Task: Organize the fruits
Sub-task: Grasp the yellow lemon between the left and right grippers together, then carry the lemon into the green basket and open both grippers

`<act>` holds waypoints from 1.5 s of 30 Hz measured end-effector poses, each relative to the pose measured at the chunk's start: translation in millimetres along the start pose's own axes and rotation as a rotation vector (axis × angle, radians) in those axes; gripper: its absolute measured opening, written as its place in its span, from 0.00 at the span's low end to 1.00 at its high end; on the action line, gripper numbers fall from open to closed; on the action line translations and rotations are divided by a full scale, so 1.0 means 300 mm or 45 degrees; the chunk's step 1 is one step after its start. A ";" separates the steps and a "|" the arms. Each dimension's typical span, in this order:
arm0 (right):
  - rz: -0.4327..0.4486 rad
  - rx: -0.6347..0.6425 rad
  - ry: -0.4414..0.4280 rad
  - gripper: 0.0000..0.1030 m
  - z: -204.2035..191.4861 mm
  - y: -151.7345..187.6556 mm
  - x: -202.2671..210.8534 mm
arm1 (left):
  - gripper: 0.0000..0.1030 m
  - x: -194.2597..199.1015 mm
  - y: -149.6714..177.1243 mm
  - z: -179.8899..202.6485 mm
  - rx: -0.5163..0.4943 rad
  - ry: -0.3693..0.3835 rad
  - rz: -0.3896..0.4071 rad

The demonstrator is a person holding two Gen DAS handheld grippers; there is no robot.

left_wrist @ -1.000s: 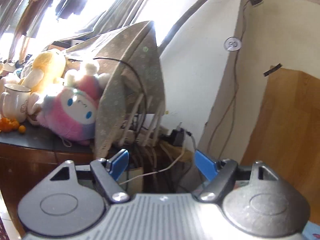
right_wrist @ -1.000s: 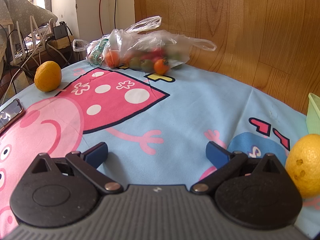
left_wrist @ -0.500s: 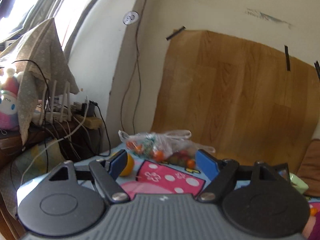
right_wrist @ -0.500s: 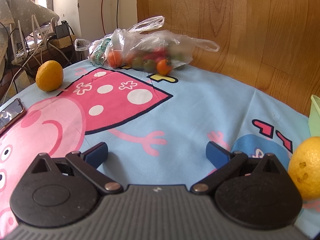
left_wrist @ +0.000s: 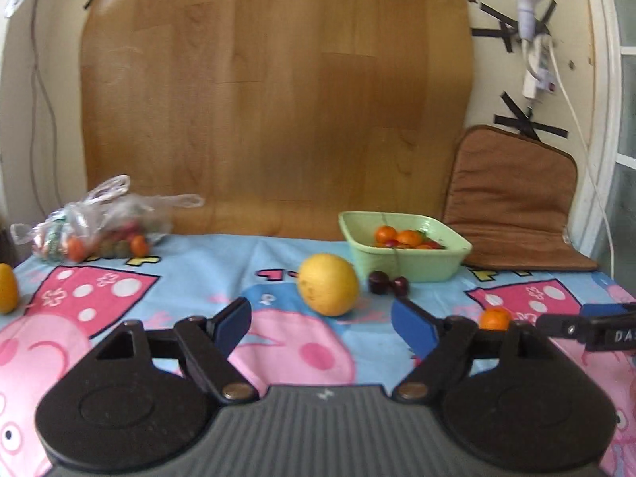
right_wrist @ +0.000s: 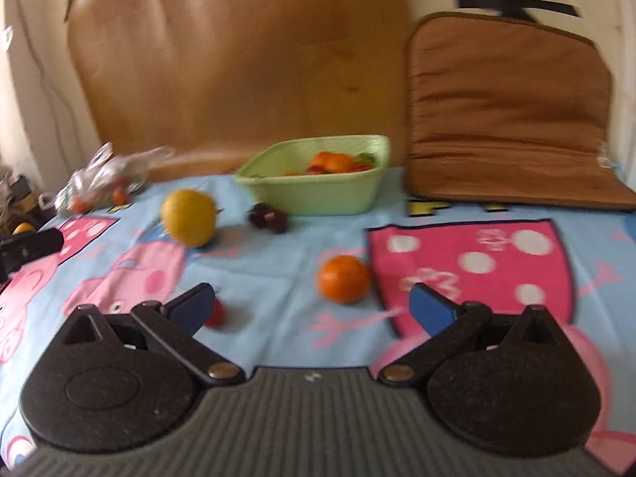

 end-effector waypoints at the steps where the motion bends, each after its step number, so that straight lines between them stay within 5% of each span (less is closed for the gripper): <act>1: 0.017 -0.004 0.023 1.00 0.047 -0.011 0.014 | 0.78 -0.020 0.001 0.040 -0.017 0.023 -0.011; 4: 0.044 -0.026 0.005 1.00 0.099 -0.033 0.024 | 0.78 -0.053 -0.007 0.085 -0.030 0.044 -0.031; 10: 0.080 0.048 -0.168 1.00 -0.013 -0.065 -0.045 | 0.79 -0.111 -0.038 -0.004 -0.080 -0.033 -0.094; 13: 0.050 0.101 -0.310 0.87 -0.132 -0.084 -0.094 | 0.80 -0.172 -0.063 -0.066 -0.070 -0.041 -0.123; 17: -0.019 0.276 -0.471 0.74 -0.320 -0.065 -0.188 | 0.80 -0.242 -0.086 -0.157 0.119 0.099 -0.199; 22: -0.146 0.402 -0.573 0.73 -0.465 -0.009 -0.342 | 0.81 -0.353 -0.072 -0.194 0.207 0.236 -0.275; 27: -0.278 0.378 -0.594 0.73 -0.543 0.026 -0.491 | 0.85 -0.462 -0.007 -0.151 0.197 0.312 -0.336; 29: -0.324 0.365 -0.599 0.58 -0.568 0.045 -0.536 | 0.59 -0.491 0.024 -0.133 0.214 0.350 -0.376; 31: -0.325 0.345 -0.573 0.55 -0.568 0.042 -0.544 | 0.58 -0.487 0.015 -0.138 0.245 0.320 -0.368; 38: -0.006 0.327 -0.509 0.55 -0.459 -0.213 -0.453 | 0.54 -0.460 -0.288 0.033 0.130 0.434 -0.093; 41: -0.038 0.289 -0.406 0.54 -0.352 -0.257 -0.550 | 0.54 -0.593 -0.308 0.118 0.092 0.460 -0.110; 45: -0.127 0.254 -0.310 0.54 -0.260 -0.219 -0.694 | 0.50 -0.764 -0.231 0.161 0.067 0.372 -0.210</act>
Point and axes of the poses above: each gripper's, at about its wrist camera, not at the fingertips, and x roughly against the way its jaws point, z to its right, y to its underside, the point moved 10 cm from there along -x, roughly the way its jaws point, and after that the axes turned 10 degrees about z, right-handed, at the moved point
